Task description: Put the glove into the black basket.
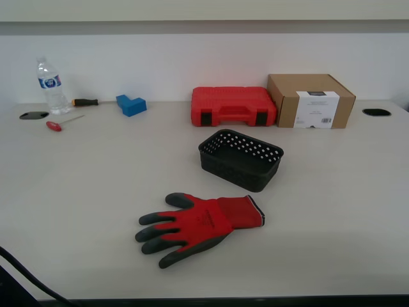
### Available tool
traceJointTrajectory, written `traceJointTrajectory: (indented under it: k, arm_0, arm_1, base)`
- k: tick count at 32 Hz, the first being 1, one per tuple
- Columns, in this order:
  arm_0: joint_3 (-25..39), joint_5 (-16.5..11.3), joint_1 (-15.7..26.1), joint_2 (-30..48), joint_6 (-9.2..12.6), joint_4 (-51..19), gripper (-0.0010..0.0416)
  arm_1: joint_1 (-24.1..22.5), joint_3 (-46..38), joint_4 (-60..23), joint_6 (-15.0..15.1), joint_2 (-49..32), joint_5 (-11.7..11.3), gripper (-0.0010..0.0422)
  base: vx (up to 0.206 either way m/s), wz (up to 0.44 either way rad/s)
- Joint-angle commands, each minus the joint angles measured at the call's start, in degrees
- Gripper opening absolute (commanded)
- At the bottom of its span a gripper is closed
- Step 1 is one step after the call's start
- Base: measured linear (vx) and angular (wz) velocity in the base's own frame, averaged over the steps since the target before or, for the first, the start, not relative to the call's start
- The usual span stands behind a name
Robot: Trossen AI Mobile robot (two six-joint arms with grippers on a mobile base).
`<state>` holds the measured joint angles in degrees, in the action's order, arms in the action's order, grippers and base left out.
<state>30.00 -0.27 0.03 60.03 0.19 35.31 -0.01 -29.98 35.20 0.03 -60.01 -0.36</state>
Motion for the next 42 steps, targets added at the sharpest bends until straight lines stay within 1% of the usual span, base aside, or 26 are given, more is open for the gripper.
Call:
traceJointTrajectory:
  k: [1,42]
  arm_0:
    - [0.04,-0.04,0.02,0.00,-0.02,0.11,0.0001]
    - [0.04,-0.04,0.02,0.02,-0.02,0.11,0.0001]
  arm_1:
    - [0.00,-0.02,0.17,0.00,0.00,-0.09,0.0000]
    - [0.02,-0.02,0.15,0.02,0.00,-0.09,0.0000]
  base:
    - [0.000,0.000]
    - [0.000,0.000]
